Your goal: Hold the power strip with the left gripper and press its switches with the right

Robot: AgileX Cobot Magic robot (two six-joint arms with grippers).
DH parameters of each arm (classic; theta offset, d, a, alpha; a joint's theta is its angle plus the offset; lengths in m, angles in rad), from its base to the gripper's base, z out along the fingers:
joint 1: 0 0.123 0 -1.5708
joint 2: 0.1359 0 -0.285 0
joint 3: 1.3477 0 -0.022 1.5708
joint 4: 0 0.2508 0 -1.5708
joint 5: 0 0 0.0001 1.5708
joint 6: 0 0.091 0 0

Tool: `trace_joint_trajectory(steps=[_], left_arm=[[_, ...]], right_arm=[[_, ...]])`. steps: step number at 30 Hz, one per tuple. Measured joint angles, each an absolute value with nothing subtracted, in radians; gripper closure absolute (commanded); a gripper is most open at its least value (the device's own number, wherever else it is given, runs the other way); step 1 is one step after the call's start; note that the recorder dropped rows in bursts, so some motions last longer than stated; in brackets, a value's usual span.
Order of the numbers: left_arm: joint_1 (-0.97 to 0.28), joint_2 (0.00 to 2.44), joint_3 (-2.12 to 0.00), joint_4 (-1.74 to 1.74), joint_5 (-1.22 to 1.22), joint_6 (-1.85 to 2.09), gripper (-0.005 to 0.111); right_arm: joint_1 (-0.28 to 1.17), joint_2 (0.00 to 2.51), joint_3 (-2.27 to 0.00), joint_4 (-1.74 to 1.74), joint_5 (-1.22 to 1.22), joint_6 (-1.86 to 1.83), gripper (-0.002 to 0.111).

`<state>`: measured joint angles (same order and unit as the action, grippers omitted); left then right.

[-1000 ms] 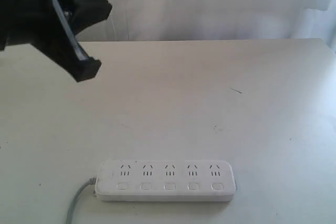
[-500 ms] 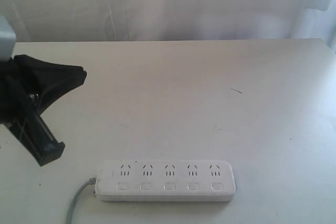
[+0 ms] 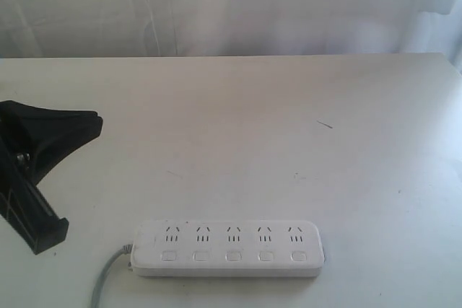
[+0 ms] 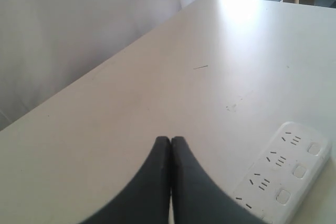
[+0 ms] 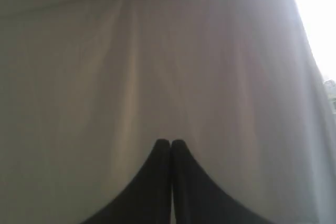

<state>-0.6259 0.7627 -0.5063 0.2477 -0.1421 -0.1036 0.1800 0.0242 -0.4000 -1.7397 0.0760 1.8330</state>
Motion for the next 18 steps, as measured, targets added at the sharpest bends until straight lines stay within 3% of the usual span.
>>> trace_joint_trajectory(steps=[7, 18], left_arm=[[-0.626, 0.763, -0.506, 0.248, -0.145, -0.103, 0.107], [-0.626, 0.763, -0.506, 0.248, -0.152, -0.104, 0.107]], right_arm=[[0.180, 0.026, -0.270, -1.740, 0.208, 1.818, 0.108], [0.180, 0.027, -0.172, -1.740, 0.100, 1.541, 0.108]])
